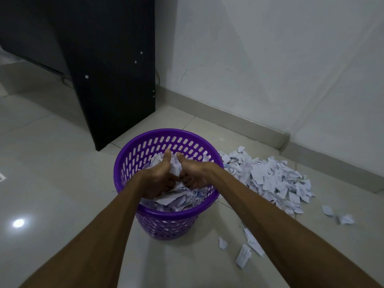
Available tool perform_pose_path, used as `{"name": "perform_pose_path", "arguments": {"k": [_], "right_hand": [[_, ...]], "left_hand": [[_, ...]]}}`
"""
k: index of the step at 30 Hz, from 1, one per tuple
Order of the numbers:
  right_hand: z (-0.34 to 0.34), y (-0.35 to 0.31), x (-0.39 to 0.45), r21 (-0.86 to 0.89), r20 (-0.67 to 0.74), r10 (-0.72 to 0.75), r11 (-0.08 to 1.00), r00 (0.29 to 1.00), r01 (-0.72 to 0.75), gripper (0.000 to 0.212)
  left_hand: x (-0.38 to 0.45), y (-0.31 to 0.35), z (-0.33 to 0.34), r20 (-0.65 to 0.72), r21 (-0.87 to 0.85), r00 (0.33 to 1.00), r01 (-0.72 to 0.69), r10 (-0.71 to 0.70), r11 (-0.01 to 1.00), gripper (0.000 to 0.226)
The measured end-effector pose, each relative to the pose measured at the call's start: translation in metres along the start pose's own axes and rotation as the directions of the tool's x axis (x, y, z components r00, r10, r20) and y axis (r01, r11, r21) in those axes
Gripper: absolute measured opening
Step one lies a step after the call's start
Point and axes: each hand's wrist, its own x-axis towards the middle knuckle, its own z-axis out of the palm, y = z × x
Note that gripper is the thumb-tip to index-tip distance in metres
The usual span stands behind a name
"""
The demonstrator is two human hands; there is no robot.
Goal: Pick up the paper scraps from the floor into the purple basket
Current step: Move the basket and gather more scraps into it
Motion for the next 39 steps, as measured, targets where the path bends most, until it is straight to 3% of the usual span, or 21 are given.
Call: {"name": "perform_pose_path", "arguments": {"k": [2, 6, 10, 14, 16, 19, 24, 29, 39], "right_hand": [[0.002, -0.001, 0.003, -0.029, -0.019, 0.003, 1.0, 1.0, -0.004, 0.102], [0.006, -0.002, 0.004, -0.03, -0.065, 0.018, 0.999, 0.998, -0.02, 0.104], [0.01, -0.001, 0.0, -0.018, -0.066, 0.002, 1.0, 0.998, -0.003, 0.097], [0.01, 0.001, -0.002, -0.02, -0.059, -0.015, 1.0, 0.998, 0.014, 0.112], [0.007, -0.005, -0.019, -0.011, -0.043, -0.046, 0.999, 0.998, 0.045, 0.084], [-0.006, -0.013, -0.048, -0.052, -0.063, -0.114, 0.993, 0.992, 0.111, 0.075], [-0.021, -0.024, -0.082, -0.026, -0.063, -0.239, 0.971, 0.969, 0.238, 0.073], [-0.042, -0.018, -0.104, -0.025, -0.101, -0.423, 0.906, 0.9, 0.423, 0.057], [-0.111, 0.021, -0.137, 0.192, -0.305, -0.417, 0.853, 0.856, 0.484, 0.055]], "left_hand": [[-0.008, 0.006, 0.004, 0.027, -0.031, 1.0, -0.005, 0.006, 0.999, 0.045], [0.001, -0.003, 0.0, 0.157, 0.104, 0.986, 0.033, -0.049, 0.994, 0.09], [0.006, -0.005, 0.002, 0.078, -0.101, 0.997, -0.016, 0.024, 0.995, 0.045], [-0.001, 0.001, -0.006, 0.187, -0.218, 0.981, 0.096, -0.055, 0.971, 0.062], [-0.003, 0.006, -0.009, 0.129, -0.216, 0.99, 0.082, -0.055, 0.973, 0.062], [-0.005, 0.014, -0.012, -0.017, -0.131, 1.0, 0.002, -0.005, 0.991, 0.071], [-0.02, 0.034, -0.008, -0.135, 0.021, 0.989, -0.058, 0.061, 0.998, 0.081], [-0.028, 0.048, 0.003, -0.226, 0.292, 0.941, -0.183, 0.254, 0.939, 0.082], [-0.043, 0.105, 0.064, -0.064, 0.018, 0.847, -0.528, 0.528, 0.849, 0.064]]}}
